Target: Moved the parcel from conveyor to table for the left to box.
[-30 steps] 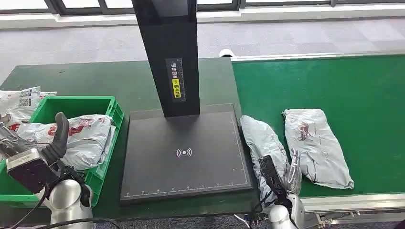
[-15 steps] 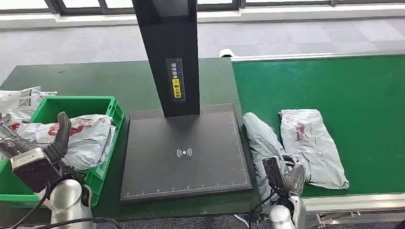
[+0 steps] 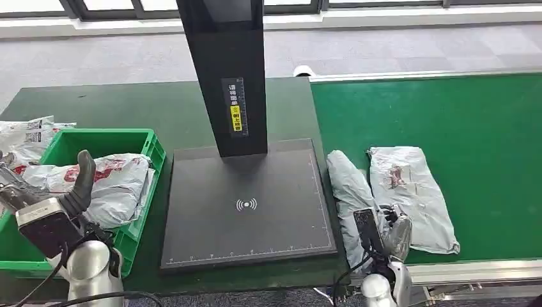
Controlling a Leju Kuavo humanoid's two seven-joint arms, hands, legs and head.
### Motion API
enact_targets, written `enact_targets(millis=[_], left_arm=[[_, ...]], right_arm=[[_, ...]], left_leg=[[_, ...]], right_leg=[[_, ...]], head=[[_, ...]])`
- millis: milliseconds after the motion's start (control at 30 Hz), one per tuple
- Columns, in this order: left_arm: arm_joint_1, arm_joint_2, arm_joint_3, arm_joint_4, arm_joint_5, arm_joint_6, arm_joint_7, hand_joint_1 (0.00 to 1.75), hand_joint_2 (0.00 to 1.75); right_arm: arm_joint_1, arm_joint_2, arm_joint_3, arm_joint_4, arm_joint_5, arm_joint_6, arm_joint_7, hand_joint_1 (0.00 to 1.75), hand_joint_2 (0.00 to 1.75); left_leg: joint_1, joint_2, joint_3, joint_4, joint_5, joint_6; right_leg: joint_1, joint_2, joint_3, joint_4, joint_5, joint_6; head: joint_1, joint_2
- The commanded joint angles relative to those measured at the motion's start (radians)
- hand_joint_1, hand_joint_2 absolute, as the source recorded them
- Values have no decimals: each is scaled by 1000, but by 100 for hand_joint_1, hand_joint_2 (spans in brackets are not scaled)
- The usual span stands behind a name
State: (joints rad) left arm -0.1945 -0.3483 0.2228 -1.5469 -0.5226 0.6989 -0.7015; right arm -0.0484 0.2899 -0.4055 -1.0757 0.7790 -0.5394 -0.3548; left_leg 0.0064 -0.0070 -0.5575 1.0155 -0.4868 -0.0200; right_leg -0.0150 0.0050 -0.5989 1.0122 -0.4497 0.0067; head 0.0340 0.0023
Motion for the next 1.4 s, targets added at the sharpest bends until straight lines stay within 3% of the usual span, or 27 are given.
enact_targets(millis=[33, 267, 300, 467, 733, 1000, 1100, 1333, 1400], left_arm=[[-18, -1, 23, 41, -6, -1, 3, 0, 175], [-19, -1, 24, 42, -5, -1, 3, 0, 175], [-24, -1, 8, 51, -4, -1, 3, 0, 175], [-38, -1, -5, 67, -4, -1, 3, 0, 175], [-37, -1, -13, 60, -10, -1, 3, 0, 175], [-32, -1, -21, 41, -15, -1, 3, 0, 175], [-25, -1, -29, 26, -15, -1, 3, 0, 175], [-14, -1, -31, 8, -15, -1, 3, 0, 175], [-9, -1, -38, 8, -5, -1, 3, 0, 175]], right_arm=[[30, 59, -42, -189, -116, -81, -142, 175, 175], [39, 59, -19, -211, -123, -92, -150, 175, 175], [53, 59, 76, -313, -250, -144, -252, 175, 175], [32, 59, 211, -382, -148, -135, -159, 175, 175], [14, 59, 234, -372, -132, -122, -159, 175, 175], [-98, 59, 390, -250, -82, -71, -157, 175, 175], [-154, 57, 508, -132, -45, 38, -147, 175, 175], [-206, 57, 605, 19, -25, 87, -141, 175, 175], [-222, 59, 637, 97, -37, 96, -149, 175, 175]], left_leg=[[-1, 0, 1, -2, 0, 0], [0, 2, 0, -1, 0, 0], [0, 2, 1, -2, 0, 0], [-1, 2, -3, 0, 0, 0], [0, 2, 0, -2, 1, 0], [0, 6, -2, 0, 0, 0], [1, 10, -1, 0, 0, 0], [0, 5, -1, -1, 0, 0], [1, 9, 1, -2, 0, 0]], right_leg=[[0, -1, 1, -1, 0, -1], [0, 0, 0, -1, 0, -1], [0, 0, 0, -1, 0, -1], [-1, 1, -3, 1, 0, -1], [1, 1, 0, -2, 1, -1], [0, 5, -3, 0, 2, -1], [1, 9, -4, 0, 3, -1], [1, 5, -2, 0, 1, -1], [2, 8, -1, -2, 2, -1]], head=[[0, 0], [0, 0], [0, 0], [0, 0], [0, 0], [0, 0], [0, 0], [0, 0], [0, 0]])
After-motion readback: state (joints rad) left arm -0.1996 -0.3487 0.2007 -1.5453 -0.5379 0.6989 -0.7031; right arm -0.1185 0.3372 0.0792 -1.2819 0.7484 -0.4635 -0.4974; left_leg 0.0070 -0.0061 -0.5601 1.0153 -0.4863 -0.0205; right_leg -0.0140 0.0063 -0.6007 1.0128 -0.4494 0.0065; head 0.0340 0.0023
